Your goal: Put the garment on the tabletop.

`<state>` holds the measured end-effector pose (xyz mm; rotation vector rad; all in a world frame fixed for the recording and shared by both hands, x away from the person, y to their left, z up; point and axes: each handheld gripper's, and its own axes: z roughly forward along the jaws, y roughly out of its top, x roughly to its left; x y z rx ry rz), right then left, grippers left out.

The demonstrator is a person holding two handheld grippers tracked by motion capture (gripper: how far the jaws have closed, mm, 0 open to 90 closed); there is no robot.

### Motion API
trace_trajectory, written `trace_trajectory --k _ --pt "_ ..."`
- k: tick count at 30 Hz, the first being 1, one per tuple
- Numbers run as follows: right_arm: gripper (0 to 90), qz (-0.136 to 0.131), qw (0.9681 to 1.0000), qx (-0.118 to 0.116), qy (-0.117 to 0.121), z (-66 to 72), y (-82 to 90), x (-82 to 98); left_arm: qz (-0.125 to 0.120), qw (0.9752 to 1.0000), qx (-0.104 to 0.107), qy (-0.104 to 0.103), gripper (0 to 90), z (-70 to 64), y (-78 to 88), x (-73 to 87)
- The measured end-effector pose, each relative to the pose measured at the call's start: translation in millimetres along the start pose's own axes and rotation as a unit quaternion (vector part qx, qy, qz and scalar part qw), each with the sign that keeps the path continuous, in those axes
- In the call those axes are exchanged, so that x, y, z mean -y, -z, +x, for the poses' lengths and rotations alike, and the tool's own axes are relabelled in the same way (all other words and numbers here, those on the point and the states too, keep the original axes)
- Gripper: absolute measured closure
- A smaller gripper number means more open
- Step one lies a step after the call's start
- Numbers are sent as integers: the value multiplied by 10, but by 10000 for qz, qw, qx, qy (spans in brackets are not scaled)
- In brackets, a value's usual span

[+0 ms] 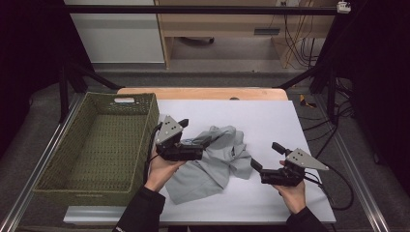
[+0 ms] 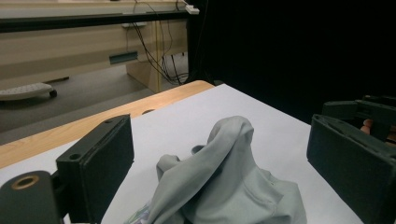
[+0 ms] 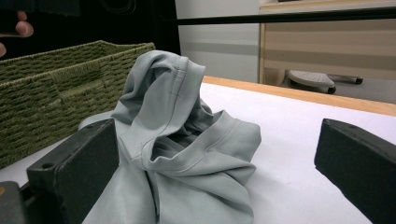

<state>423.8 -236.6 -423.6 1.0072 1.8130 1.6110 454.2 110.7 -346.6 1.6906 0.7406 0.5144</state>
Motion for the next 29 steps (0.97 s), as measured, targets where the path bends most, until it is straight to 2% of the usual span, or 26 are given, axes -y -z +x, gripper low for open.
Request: trace_trajectory --k 5,8,12,15,19,25,26,27,29 --pt "3 11 10000 -4 -14 0 2 2 -63 9999 -116 -26 62 -3 91 160" --pt "3 11 10000 -12 8 -3 6 3 -179 9998 -117 16 57 1 150 261" --pt "3 22 10000 -21 -7 0 6 7 -275 9996 -105 -37 47 10 207 400" --pt "3 -2 10000 -59 18 -3 9 10 -241 9996 -106 -70 43 16 241 480" --pt "3 -28 10000 -73 36 -3 15 10 -260 9996 -48 -32 43 17 279 551" --pt "3 -28 10000 -89 10 -2 29 9 -288 9995 -81 68 42 49 324 616" --pt "4 -60 9999 -103 115 -18 29 15 -293 9995 -94 59 42 50 329 625" --pt "4 -24 10000 -96 9 -6 35 11 -286 9995 -109 50 41 50 331 634" --pt "3 -14 9999 -99 2 -11 36 14 -264 9996 -106 25 41 52 334 651"
